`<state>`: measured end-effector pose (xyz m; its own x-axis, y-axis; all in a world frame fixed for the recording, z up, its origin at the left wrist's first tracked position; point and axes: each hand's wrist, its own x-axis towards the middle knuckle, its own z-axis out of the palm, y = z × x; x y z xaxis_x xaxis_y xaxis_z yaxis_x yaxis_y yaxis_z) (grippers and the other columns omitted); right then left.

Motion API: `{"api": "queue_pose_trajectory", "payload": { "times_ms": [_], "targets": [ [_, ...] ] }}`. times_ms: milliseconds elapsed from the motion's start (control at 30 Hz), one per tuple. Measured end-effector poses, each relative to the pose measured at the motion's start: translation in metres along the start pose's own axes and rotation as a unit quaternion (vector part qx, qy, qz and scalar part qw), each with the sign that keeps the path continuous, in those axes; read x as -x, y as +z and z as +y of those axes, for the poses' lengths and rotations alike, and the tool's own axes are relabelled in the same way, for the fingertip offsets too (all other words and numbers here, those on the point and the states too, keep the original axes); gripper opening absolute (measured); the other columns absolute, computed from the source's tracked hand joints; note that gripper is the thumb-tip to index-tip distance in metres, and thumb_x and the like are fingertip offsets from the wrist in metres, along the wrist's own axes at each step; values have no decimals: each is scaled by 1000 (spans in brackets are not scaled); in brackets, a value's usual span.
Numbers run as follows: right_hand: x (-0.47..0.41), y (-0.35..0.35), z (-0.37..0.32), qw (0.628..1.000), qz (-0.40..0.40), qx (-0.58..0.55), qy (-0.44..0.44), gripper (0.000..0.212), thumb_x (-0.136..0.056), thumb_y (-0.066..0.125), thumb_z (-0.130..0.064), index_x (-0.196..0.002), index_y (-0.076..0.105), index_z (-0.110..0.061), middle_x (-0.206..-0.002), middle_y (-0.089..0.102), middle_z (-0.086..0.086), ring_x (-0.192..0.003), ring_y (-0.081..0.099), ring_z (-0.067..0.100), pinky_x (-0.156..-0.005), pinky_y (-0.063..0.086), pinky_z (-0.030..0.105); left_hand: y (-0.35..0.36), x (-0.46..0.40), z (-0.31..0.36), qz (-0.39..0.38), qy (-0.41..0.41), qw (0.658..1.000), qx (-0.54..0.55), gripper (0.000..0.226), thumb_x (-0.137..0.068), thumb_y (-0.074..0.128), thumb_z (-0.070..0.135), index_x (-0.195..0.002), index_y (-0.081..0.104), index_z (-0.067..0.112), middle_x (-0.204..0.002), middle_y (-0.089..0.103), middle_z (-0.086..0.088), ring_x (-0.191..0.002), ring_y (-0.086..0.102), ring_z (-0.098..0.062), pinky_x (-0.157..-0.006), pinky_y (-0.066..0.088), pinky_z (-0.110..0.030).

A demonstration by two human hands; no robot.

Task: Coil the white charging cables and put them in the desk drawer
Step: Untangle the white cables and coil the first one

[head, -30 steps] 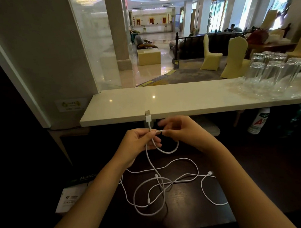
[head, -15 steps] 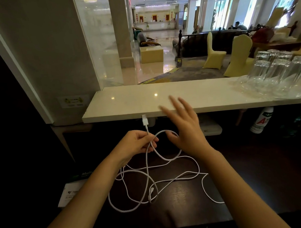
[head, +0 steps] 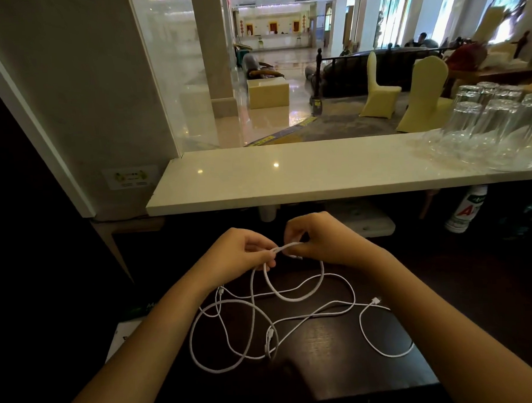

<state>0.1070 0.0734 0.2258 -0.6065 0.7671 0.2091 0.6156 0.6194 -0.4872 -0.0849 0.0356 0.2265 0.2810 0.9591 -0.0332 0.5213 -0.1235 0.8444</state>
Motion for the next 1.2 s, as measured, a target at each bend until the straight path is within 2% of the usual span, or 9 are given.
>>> {"api": "queue_pose_trajectory", "payload": {
  "times_ms": [100, 200, 300, 367, 500, 633, 800, 1000, 1200],
  "targets": [
    [4, -2, 2, 964, -46, -244, 96, 14, -84, 65, -19, -83, 68, -5, -74, 66, 2, -68, 60, 7, -69, 50, 18, 3, 1, -8, 51, 50, 996, -43, 18, -86, 62, 15, -101, 71, 19, -77, 71, 6, -72, 68, -4, -72, 53, -16],
    [6, 6, 1, 853, -57, -491, 169, 18, -89, 56, -11, -74, 64, -5, -64, 66, -1, -60, 61, 5, -61, 50, 15, 8, 1, -15, 106, 81, 991, -32, 19, -86, 61, 13, -103, 71, 15, -78, 70, 8, -70, 68, -4, -71, 53, -16],
    [4, 18, -1, 783, -27, -581, 221, 27, -93, 50, -19, -71, 64, -13, -56, 61, -5, -53, 56, 5, -58, 48, 17, 14, 0, -20, 151, 93, 984, -17, 16, -86, 60, 11, -97, 71, 17, -75, 69, 8, -66, 68, -5, -70, 55, -20],
    [3, 21, -1, 803, 17, -558, 209, 22, -93, 50, -26, -88, 66, -13, -64, 63, -2, -59, 58, 9, -61, 49, 18, 15, -1, -23, 171, 81, 982, 0, 16, -86, 61, 10, -88, 70, 23, -72, 69, 7, -62, 67, -5, -68, 54, -20],
    [6, 25, 1, 979, 109, -164, 61, 30, -79, 70, -21, -107, 61, -21, -91, 66, 0, -78, 61, 9, -73, 52, 23, 13, -2, -21, 171, 39, 981, 78, 20, -85, 61, 8, -78, 66, 26, -68, 69, 2, -57, 66, -5, -62, 52, -17],
    [5, 27, 2, 981, 167, 68, -73, 24, -85, 62, -20, -106, 66, -10, -89, 71, 6, -77, 66, 18, -68, 56, 34, 10, 2, -16, 106, -14, 975, 196, 19, -90, 54, 10, -84, 70, 21, -70, 67, 2, -62, 65, -6, -61, 52, -16],
    [8, 16, 1, 992, 101, -65, -33, 32, -85, 64, -12, -117, 64, -11, -95, 73, 4, -80, 69, 7, -80, 54, 20, 2, 8, -22, 29, -2, 978, 207, 29, -94, 46, 13, -92, 72, 28, -68, 61, 6, -67, 58, -6, -68, 50, -19],
    [8, 2, -5, 961, 59, -269, 6, 21, -86, 60, -8, -106, 66, -5, -87, 71, 6, -67, 71, 18, -63, 57, 23, -3, 8, -20, 14, 38, 986, 160, 31, -96, 41, 17, -100, 70, 29, -64, 55, 11, -62, 50, 1, -60, 42, -13],
    [5, 10, 0, 929, 75, -358, 59, 16, -92, 52, -11, -102, 62, -2, -66, 63, 1, -53, 62, 13, -51, 50, 20, -2, 8, -20, 37, 61, 994, 82, 33, -98, 36, 17, -113, 60, 33, -79, 60, 9, -71, 51, 0, -72, 42, -16]
  ]
}}
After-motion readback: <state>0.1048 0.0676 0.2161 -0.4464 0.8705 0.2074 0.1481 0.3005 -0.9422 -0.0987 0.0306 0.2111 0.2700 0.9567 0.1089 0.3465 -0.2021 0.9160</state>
